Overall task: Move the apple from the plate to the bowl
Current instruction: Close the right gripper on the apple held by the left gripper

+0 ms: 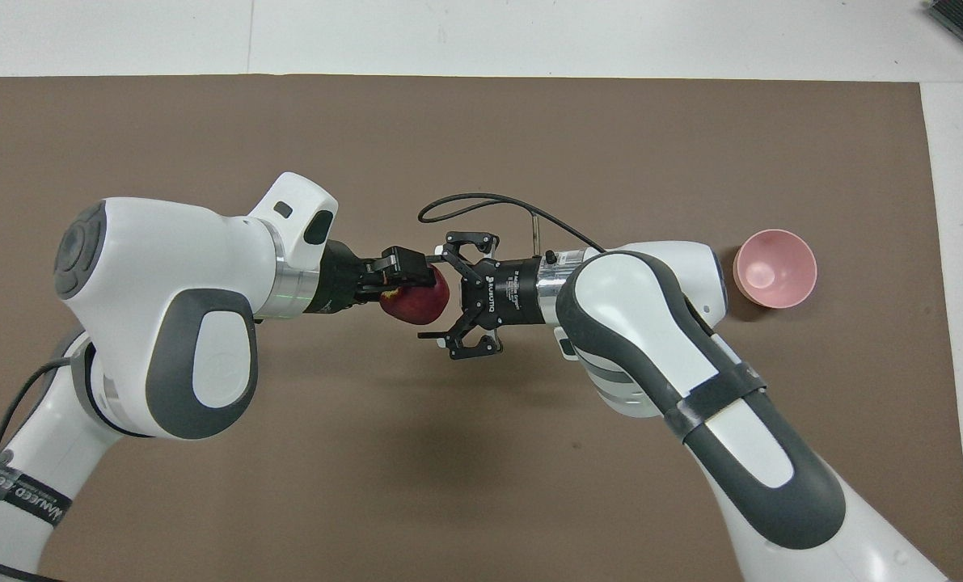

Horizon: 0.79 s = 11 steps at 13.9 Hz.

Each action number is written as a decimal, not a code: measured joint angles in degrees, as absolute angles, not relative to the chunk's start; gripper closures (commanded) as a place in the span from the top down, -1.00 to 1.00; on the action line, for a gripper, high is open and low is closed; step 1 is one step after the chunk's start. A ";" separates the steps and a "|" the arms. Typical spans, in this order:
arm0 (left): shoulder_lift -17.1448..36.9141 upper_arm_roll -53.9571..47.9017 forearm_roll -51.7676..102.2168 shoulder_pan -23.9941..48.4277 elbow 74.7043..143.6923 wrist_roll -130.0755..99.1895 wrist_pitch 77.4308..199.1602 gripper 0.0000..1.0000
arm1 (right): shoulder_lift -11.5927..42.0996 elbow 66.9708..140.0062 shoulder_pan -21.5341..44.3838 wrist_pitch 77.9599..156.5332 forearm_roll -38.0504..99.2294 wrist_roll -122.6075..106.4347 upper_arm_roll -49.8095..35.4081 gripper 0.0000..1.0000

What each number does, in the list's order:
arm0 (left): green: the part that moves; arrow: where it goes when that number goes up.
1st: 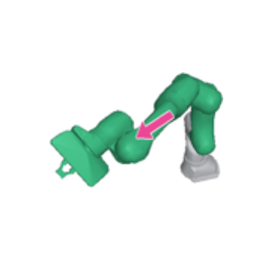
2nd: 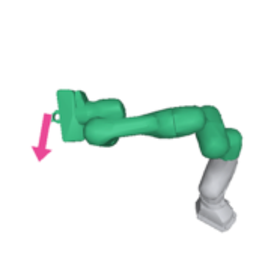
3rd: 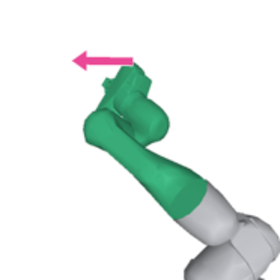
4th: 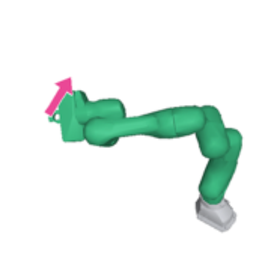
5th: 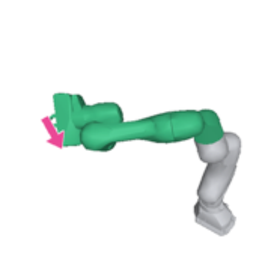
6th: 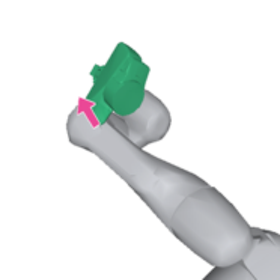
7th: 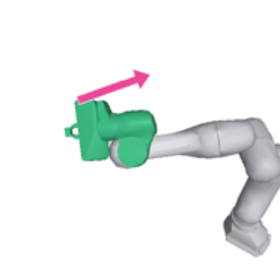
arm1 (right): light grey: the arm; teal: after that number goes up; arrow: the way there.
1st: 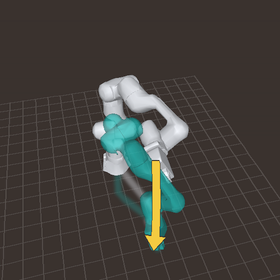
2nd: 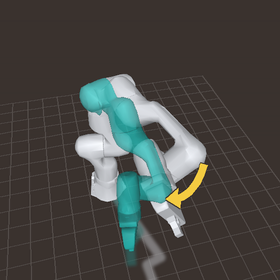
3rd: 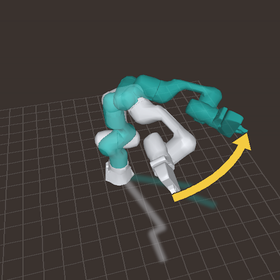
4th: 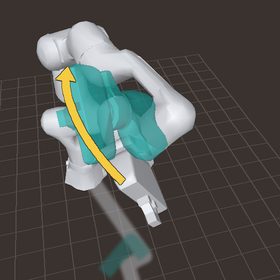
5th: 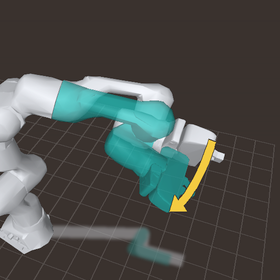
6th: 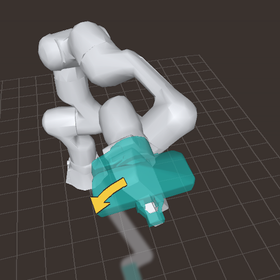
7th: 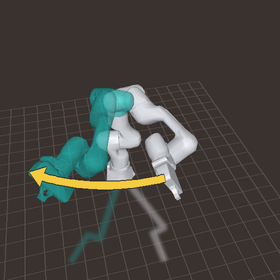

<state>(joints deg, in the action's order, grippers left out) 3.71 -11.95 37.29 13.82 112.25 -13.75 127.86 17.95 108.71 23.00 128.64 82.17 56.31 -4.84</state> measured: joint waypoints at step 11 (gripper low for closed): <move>3.73 -11.97 37.29 13.82 112.26 -13.95 127.57 0.50 | 17.93 108.42 23.14 128.74 82.73 55.18 -4.76 -1.00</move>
